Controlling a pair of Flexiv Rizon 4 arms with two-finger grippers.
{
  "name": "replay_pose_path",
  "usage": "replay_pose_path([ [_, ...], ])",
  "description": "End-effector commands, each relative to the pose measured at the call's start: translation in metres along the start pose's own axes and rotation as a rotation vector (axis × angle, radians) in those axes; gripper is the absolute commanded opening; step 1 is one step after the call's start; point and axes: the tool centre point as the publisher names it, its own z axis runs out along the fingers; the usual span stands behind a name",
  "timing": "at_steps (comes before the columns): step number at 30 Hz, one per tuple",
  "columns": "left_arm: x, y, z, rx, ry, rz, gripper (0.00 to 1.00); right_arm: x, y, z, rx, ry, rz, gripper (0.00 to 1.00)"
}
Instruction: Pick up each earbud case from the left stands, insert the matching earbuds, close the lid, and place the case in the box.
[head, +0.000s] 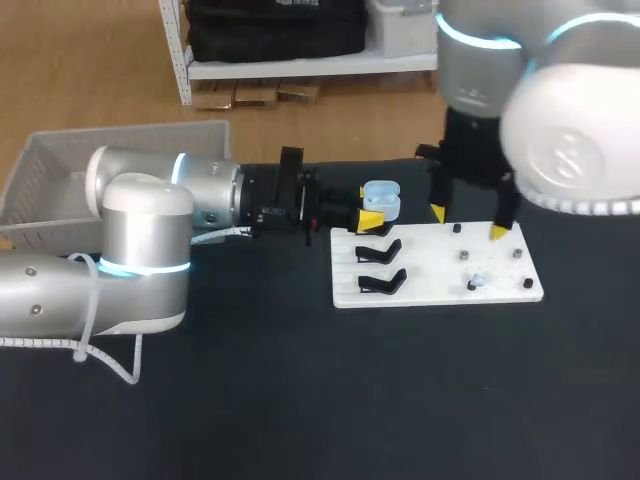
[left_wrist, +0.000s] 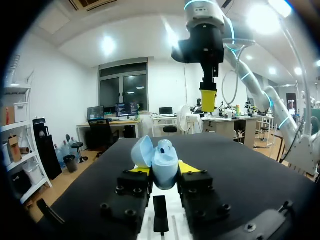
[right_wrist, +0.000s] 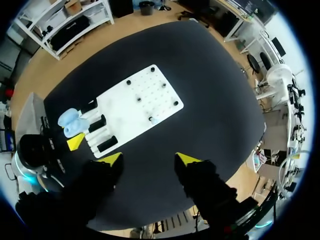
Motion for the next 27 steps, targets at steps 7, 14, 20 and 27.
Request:
replay_pose_path([
  [7,0.001,-0.002,0.0,-0.007,-0.002,0.003,0.0,0.002,-0.017,0.006,-0.243,0.003,-0.078,1.0],
  [14,0.001,-0.002,0.0,-0.007,-0.002,0.003,0.0,-0.003,-0.027,0.036,-0.254,-0.019,-0.16,1.0],
  [20,0.001,-0.002,0.0,-0.007,-0.002,0.003,0.0,-0.015,-0.035,0.078,-0.204,-0.09,-0.269,1.0],
  [27,0.001,-0.002,0.0,-0.007,-0.002,0.003,0.0,-0.018,-0.034,0.115,-0.159,-0.12,-0.373,0.98],
])
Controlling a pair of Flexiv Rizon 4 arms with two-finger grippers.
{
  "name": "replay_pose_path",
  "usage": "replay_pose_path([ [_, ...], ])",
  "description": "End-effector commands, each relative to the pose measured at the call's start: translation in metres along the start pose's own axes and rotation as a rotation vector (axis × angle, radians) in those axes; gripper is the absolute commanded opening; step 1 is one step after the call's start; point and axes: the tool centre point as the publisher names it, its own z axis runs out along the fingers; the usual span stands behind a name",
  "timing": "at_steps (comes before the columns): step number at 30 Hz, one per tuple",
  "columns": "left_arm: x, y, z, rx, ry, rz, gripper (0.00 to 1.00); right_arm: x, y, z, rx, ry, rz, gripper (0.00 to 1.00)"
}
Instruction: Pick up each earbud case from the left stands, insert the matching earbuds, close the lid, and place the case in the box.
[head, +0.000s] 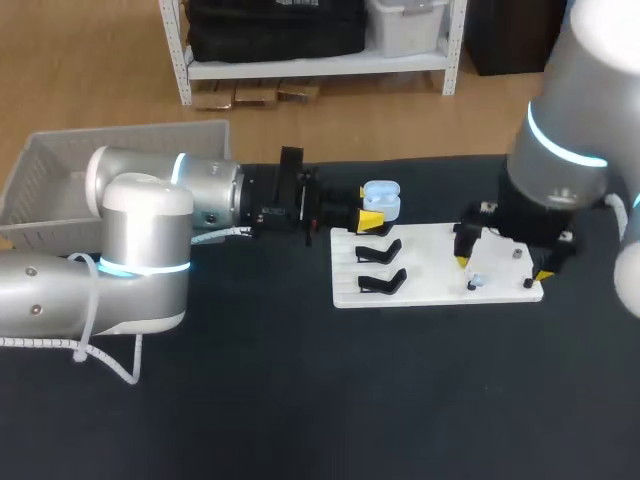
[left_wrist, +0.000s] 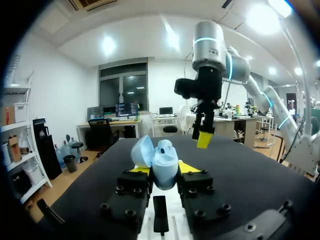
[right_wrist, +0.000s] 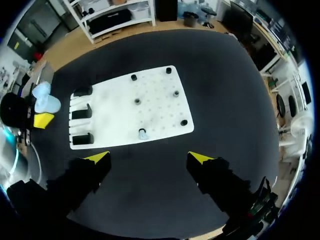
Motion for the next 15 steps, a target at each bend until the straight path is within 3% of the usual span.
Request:
replay_pose_path([
  [1,0.001,-0.002,0.0,-0.006,-0.002,0.003,0.0,0.001,0.002,0.027,0.002,-0.02,-0.03,0.95],
  [15,0.001,-0.002,0.0,-0.006,-0.002,0.003,0.0,-0.009,0.008,0.045,0.022,0.009,-0.074,0.58],
])
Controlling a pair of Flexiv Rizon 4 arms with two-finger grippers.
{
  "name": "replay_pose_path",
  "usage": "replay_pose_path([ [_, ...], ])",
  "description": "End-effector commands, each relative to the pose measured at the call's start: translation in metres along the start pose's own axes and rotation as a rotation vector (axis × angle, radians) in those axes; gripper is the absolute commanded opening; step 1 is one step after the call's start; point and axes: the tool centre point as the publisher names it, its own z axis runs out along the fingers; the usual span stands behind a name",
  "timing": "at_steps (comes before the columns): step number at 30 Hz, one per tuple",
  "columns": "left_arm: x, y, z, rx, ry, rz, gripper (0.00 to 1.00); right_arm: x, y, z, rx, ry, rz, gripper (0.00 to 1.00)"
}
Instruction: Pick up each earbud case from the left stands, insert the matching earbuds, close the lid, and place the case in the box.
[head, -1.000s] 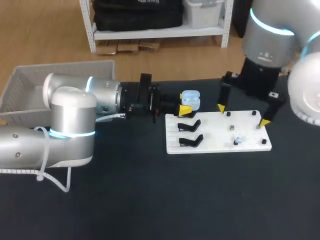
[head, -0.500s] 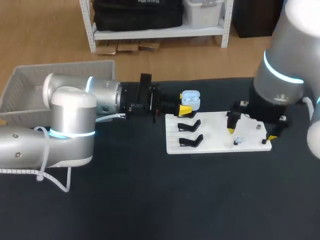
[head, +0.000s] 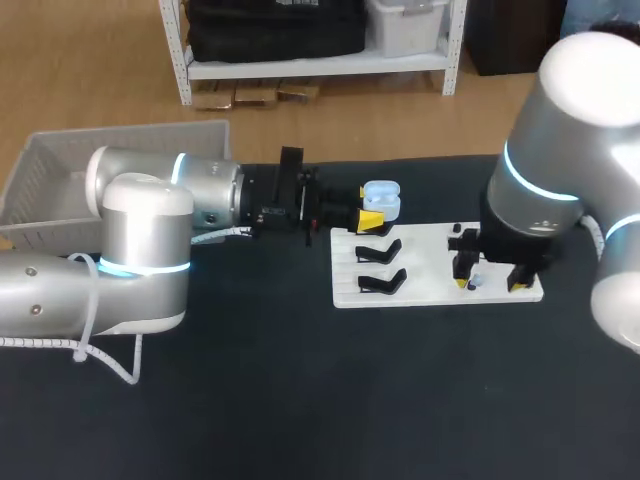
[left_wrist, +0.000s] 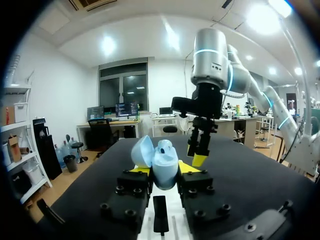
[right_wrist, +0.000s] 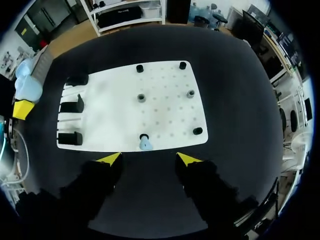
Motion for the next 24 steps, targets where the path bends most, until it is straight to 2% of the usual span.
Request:
replay_pose_path([
  [1,0.001,-0.002,0.0,-0.007,-0.002,0.003,0.0,-0.006,0.003,0.004,0.008,0.016,0.007,0.53],
  [2,0.001,-0.002,0.0,-0.007,-0.002,0.003,0.0,-0.008,0.003,0.006,0.009,0.017,0.009,0.49],
  [15,0.001,-0.002,0.0,-0.007,-0.002,0.003,0.0,-0.01,0.009,0.012,0.012,0.035,0.039,0.4],
  [18,0.001,-0.002,0.0,-0.007,-0.002,0.003,0.0,-0.012,0.008,0.014,0.016,0.025,0.049,0.36],
  [24,0.001,-0.002,0.0,-0.007,-0.002,0.003,0.0,-0.012,0.007,0.016,0.019,0.027,0.063,0.33],
])
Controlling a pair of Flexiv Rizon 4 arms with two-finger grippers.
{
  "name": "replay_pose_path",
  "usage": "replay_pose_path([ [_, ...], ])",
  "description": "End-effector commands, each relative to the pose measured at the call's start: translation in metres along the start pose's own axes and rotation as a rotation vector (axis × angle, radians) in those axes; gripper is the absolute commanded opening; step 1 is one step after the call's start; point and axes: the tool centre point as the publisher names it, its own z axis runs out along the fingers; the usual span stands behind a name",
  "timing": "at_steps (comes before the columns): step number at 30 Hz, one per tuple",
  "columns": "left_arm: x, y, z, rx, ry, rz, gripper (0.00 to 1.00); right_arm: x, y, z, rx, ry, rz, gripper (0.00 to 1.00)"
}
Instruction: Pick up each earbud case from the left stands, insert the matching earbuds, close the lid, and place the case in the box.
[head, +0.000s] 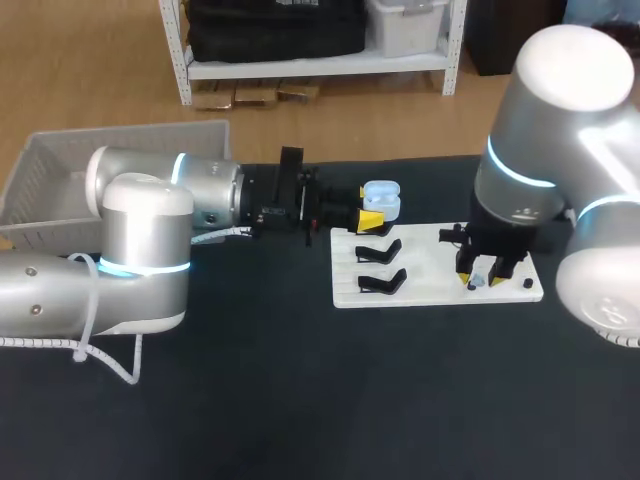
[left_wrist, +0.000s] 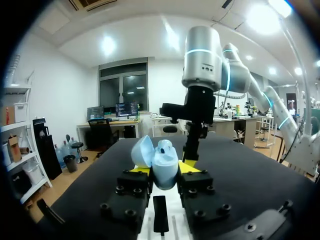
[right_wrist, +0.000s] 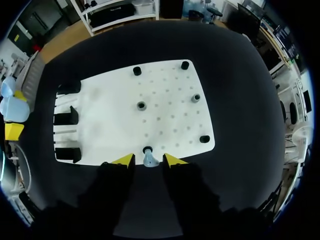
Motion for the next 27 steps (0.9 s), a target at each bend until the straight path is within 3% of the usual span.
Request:
replay_pose_path([
  [1,0.0007,-0.0017,0.0002,-0.007,-0.002,0.003,0.0,0.0017,0.0003,0.0019,0.003,-0.004,0.008,0.33],
  [27,0.0007,-0.0017,0.0002,-0.007,-0.002,0.003,0.0,-0.0028,-0.0014,0.007,0.012,0.003,0.047,0.33],
])
